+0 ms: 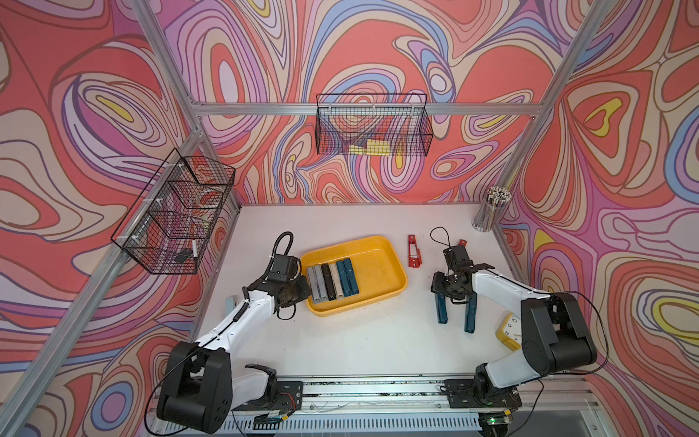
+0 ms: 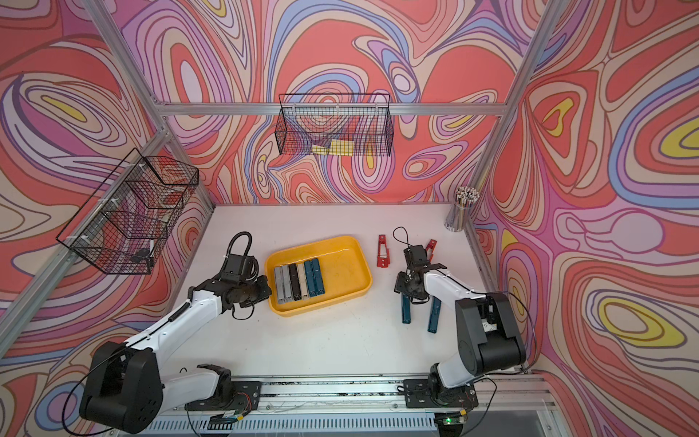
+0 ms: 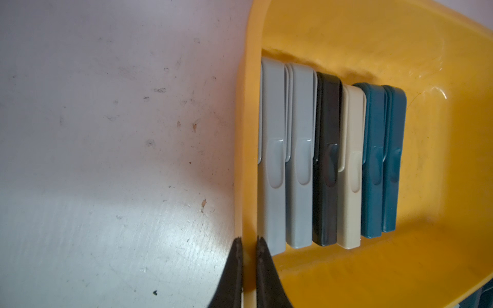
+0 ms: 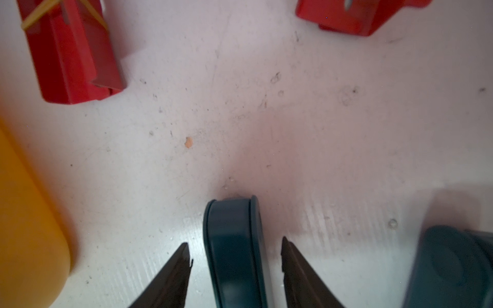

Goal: Put the pruning pliers into the storage box
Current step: Pick up the pruning pliers from the center of the board.

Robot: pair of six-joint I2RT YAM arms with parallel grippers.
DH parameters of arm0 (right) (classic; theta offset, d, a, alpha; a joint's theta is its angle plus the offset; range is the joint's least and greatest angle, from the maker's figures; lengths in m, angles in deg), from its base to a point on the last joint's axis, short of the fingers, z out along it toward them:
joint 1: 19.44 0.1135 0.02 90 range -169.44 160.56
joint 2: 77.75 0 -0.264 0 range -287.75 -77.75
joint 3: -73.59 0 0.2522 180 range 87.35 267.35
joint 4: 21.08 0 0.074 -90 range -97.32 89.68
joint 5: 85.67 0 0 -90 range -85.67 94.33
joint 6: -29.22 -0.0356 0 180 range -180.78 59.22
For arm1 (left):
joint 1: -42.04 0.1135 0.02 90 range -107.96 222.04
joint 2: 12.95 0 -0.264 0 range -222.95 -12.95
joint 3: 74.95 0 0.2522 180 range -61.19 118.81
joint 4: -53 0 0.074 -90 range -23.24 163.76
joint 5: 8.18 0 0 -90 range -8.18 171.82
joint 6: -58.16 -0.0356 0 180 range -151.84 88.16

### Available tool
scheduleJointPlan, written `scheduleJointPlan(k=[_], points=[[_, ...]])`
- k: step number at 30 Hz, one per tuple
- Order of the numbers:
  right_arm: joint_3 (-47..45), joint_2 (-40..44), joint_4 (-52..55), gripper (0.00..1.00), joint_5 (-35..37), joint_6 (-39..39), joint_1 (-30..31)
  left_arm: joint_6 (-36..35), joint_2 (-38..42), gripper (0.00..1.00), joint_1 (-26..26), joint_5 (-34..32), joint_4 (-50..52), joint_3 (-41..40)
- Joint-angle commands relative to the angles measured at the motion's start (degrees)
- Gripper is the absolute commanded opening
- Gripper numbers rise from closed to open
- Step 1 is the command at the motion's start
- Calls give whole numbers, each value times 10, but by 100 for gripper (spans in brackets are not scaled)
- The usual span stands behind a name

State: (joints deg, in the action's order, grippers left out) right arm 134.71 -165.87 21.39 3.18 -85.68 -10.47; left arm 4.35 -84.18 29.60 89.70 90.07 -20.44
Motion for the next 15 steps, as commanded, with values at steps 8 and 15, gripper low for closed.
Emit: scheduleJointPlan(k=[8,15], points=[[9,-25,-3,49,-10,3,-5,-6,15,0,-4,-5,-22,-4],[16,-31,-3,44,-10,5,-5,-6,13,0,-4,-4,-23,-1]])
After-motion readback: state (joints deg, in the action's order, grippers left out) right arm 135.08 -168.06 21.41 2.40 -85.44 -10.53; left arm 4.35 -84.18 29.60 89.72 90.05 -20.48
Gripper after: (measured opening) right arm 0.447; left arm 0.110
